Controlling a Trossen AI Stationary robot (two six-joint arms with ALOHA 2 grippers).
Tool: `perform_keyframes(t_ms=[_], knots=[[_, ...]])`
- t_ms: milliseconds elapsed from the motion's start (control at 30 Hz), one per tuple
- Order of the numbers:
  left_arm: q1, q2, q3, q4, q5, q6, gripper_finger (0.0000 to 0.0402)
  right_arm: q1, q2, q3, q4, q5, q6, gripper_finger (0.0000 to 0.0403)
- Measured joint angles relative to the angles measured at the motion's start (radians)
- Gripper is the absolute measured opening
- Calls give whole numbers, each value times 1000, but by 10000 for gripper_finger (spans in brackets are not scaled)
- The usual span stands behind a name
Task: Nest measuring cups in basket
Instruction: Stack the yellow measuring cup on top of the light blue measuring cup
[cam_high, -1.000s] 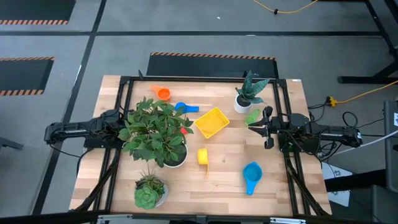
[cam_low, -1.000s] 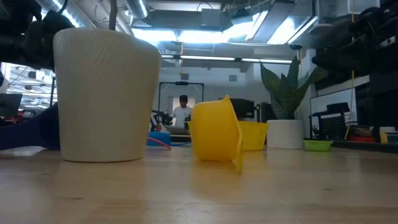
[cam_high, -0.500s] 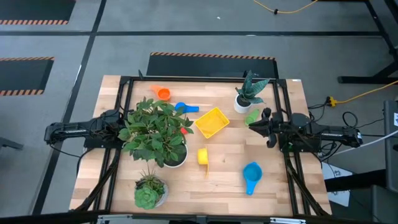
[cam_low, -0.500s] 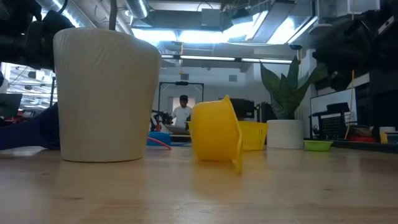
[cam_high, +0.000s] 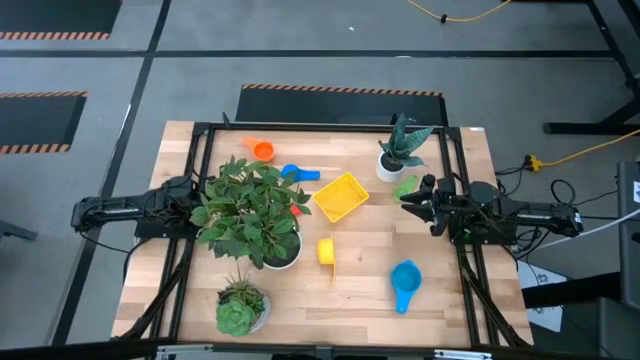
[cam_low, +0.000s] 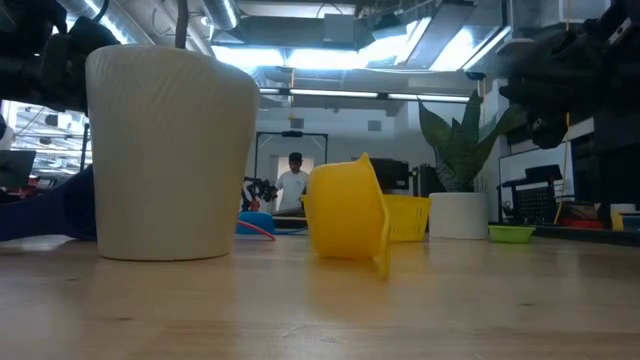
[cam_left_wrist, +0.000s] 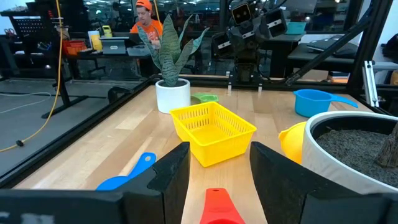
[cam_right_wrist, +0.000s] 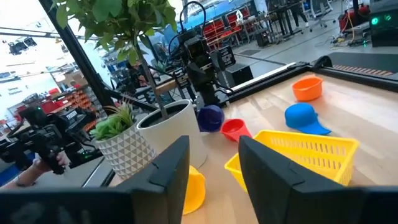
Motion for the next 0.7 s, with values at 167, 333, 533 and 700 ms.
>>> perform_keyframes(t_ms=[167, 333, 533, 700], knots=[[0, 0, 0, 0, 0, 0, 160, 4, 1, 0, 118, -52, -8, 146], [0, 0, 0, 0, 0, 0, 160, 50, 45, 0, 289, -53, -94, 146], [0, 0, 0, 0, 0, 0, 160, 113, 189, 19, 373, -9, -139, 146], [0, 0, 0, 0, 0, 0, 160, 160, 374, 137, 363, 12, -285, 146]])
